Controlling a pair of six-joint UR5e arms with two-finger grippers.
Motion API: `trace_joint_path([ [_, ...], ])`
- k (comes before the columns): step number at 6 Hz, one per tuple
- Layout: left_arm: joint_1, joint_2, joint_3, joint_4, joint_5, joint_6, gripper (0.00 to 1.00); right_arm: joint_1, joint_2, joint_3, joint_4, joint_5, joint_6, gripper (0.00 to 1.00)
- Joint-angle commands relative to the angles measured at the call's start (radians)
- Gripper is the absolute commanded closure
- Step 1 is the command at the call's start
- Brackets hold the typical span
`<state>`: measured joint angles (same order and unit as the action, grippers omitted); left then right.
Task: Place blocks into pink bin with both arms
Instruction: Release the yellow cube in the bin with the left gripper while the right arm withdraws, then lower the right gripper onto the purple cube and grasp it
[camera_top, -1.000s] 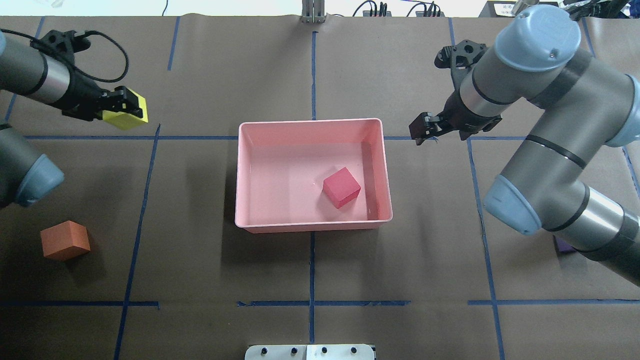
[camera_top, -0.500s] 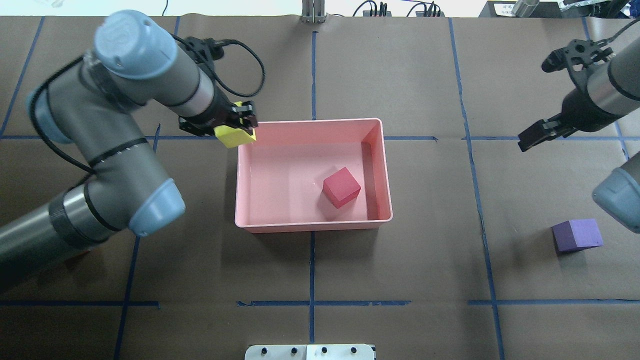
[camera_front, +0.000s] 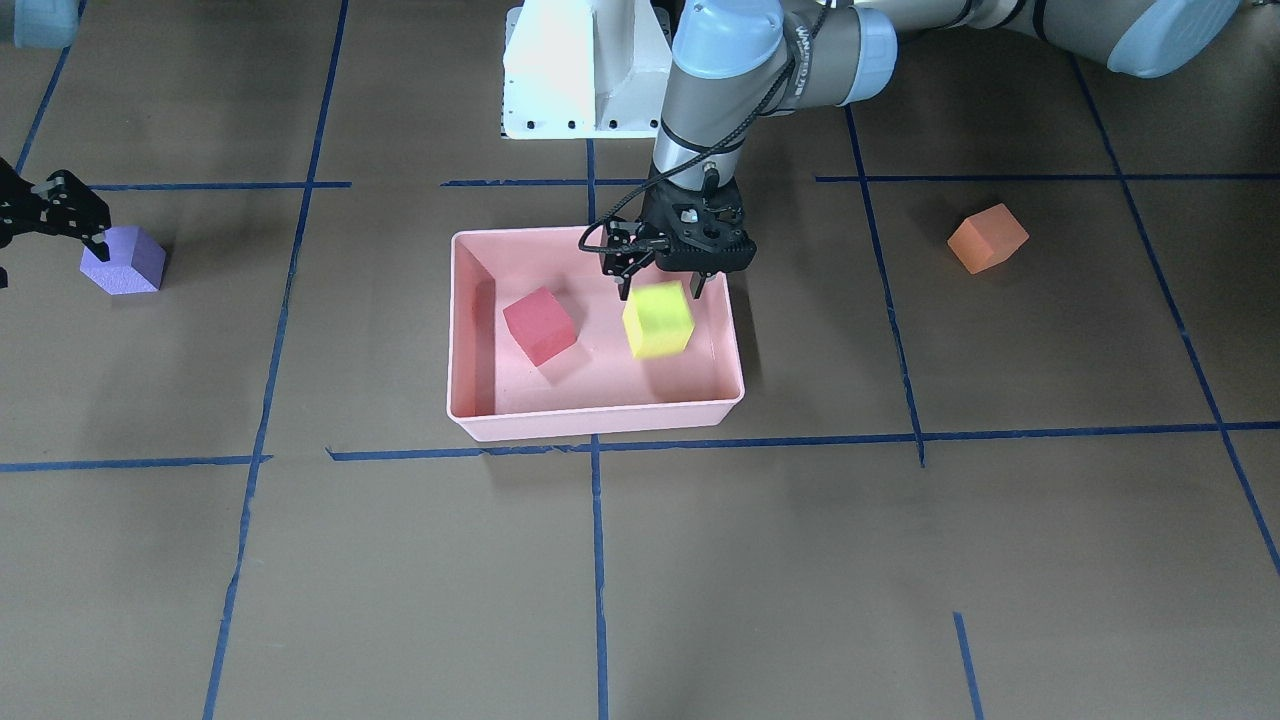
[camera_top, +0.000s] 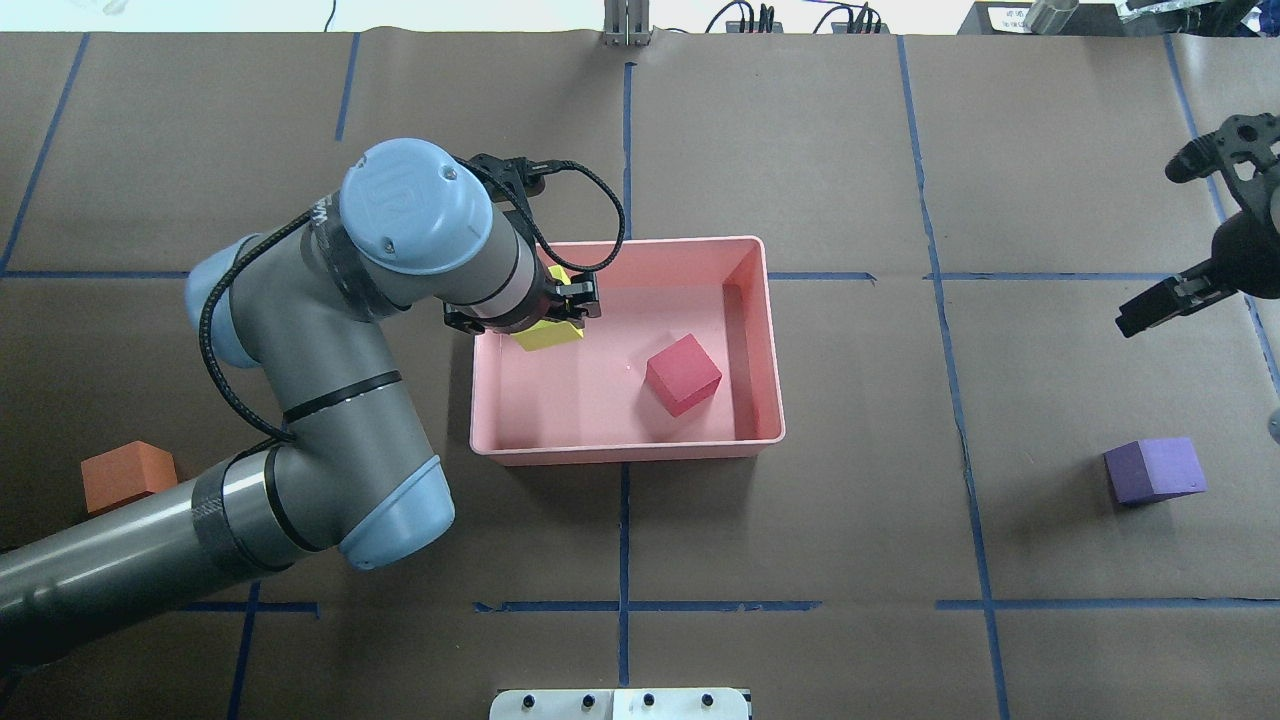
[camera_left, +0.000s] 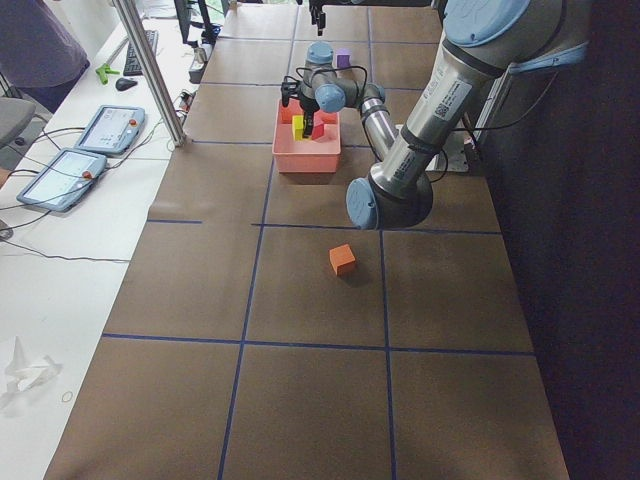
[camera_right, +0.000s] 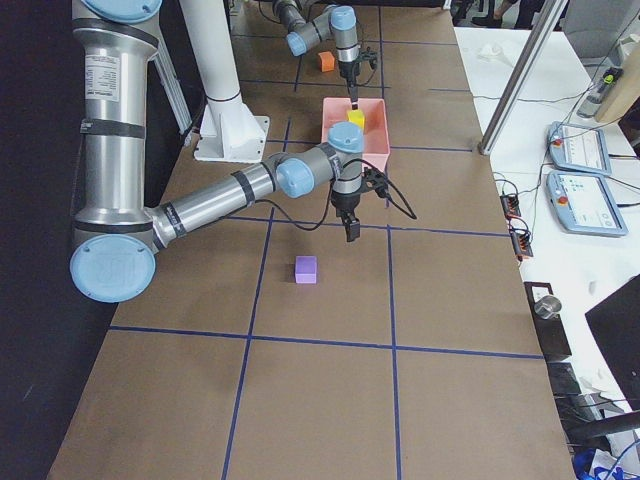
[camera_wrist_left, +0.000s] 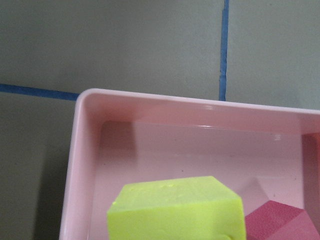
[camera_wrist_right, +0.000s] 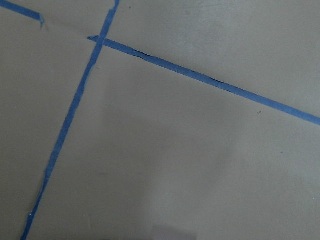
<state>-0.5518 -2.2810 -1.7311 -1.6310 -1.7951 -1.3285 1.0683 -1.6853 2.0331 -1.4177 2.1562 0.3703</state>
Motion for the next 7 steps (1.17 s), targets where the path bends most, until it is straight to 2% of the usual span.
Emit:
trace_joint_path([
  [1,0.004,0.000,-0.007,-0.001,0.008,0.000,0.00,-0.037,-0.106,-0.106,0.388,-0.007,0.219,0.00],
  [2,0.006,0.000,-0.011,-0.001,0.009,-0.001,0.00,-0.094,-0.126,-0.160,0.510,-0.034,0.328,0.00],
  [3,0.006,0.000,-0.016,-0.001,0.010,-0.001,0.00,-0.176,-0.128,-0.163,0.522,-0.120,0.411,0.00],
  [7,0.006,0.014,-0.019,-0.001,0.013,-0.001,0.00,-0.278,-0.234,-0.171,0.517,-0.142,0.404,0.00],
])
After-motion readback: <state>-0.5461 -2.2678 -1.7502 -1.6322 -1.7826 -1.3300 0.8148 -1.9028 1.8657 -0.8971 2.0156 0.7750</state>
